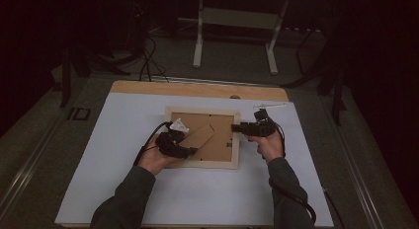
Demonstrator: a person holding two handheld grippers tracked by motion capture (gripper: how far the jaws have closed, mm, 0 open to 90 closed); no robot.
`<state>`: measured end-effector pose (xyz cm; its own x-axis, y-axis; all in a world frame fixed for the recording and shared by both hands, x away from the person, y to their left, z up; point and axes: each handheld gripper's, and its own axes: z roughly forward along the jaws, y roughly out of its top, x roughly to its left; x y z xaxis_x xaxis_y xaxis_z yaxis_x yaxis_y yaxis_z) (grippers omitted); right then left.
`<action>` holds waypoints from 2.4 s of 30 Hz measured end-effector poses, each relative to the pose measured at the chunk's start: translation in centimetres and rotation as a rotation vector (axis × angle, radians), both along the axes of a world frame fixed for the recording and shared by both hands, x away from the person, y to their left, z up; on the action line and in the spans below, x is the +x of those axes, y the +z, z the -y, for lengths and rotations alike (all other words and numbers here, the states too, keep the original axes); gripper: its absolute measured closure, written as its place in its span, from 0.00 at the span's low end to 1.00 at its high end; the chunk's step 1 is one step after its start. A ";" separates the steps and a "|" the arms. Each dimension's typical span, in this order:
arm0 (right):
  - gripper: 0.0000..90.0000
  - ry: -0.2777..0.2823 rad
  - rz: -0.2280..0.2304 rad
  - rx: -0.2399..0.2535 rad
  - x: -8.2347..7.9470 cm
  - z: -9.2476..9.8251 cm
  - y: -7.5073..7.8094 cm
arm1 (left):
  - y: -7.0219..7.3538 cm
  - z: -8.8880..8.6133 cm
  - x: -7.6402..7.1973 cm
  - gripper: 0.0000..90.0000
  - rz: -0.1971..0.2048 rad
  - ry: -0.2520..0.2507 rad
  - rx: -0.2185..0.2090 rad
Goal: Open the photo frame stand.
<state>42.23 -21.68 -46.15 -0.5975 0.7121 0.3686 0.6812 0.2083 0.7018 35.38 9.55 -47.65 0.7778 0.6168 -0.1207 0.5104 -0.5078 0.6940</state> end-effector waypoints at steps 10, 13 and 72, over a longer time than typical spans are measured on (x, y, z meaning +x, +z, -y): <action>0.66 -0.015 0.036 -0.007 -0.2 0.3 0.7 | 0.2 0.5 0.1 0.58 0.033 0.010 0.020; 0.67 -0.017 0.044 -0.008 -0.2 0.3 0.8 | 0.3 0.6 0.2 0.58 0.036 0.013 0.021; 0.70 -0.041 0.284 -0.110 -2.3 -0.7 3.6 | 0.7 1.2 2.0 0.66 0.124 0.176 0.038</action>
